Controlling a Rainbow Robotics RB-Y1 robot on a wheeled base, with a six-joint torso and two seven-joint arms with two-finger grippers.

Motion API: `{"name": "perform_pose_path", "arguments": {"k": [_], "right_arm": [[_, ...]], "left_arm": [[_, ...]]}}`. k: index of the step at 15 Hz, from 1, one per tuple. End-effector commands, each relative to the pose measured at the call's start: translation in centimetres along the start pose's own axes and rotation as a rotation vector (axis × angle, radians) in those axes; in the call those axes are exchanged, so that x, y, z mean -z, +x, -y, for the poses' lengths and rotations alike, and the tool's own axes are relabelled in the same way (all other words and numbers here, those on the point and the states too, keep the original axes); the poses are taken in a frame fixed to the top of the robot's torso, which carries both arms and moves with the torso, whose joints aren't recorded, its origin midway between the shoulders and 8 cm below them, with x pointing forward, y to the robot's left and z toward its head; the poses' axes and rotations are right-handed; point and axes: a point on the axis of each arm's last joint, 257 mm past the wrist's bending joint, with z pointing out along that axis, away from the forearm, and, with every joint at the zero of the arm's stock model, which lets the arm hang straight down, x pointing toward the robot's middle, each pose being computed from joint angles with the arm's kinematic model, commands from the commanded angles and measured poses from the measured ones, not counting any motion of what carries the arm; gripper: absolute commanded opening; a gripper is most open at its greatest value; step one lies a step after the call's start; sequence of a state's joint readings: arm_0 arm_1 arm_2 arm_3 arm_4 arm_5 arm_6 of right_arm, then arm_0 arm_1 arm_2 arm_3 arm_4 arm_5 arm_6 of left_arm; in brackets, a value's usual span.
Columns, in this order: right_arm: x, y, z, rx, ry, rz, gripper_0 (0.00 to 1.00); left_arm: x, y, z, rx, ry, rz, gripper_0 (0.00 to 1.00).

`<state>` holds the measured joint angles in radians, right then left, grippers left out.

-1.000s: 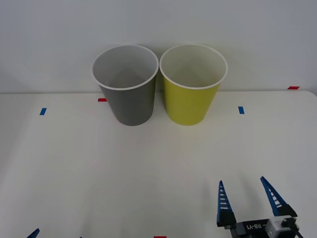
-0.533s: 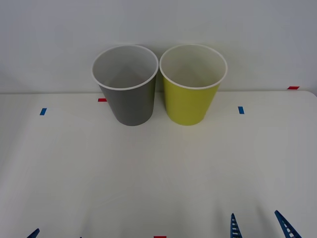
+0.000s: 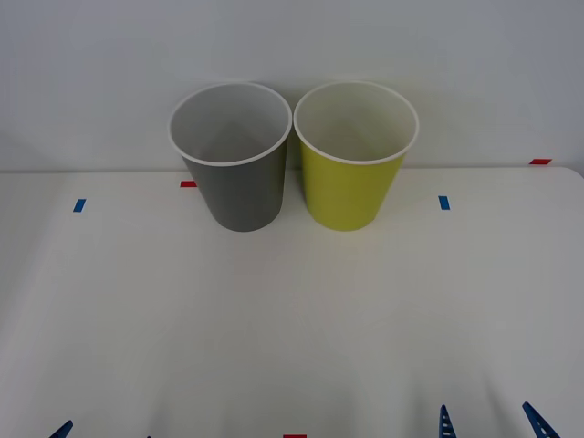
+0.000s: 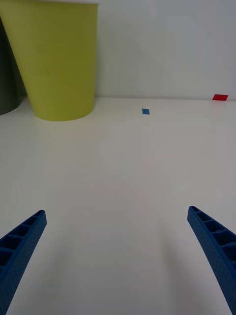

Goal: Put cans in the gray bin and PET bottles in the light green bin.

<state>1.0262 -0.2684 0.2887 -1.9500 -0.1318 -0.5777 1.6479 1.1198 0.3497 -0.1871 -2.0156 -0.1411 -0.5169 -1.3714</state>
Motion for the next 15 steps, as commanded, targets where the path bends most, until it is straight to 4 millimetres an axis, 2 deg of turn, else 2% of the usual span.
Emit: {"name": "perform_pose_path", "arguments": {"k": [1, 15], "right_arm": [[0.01, 0.04, 0.01, 0.000, 0.000, -0.001, 1.00], [0.01, 0.04, 0.01, 0.000, 0.000, -0.001, 1.00]], "left_arm": [[0.00, 0.00, 0.00, 0.000, 0.000, 0.000, 1.00], [0.00, 0.00, 0.00, 0.000, 0.000, 0.000, 1.00]]}}
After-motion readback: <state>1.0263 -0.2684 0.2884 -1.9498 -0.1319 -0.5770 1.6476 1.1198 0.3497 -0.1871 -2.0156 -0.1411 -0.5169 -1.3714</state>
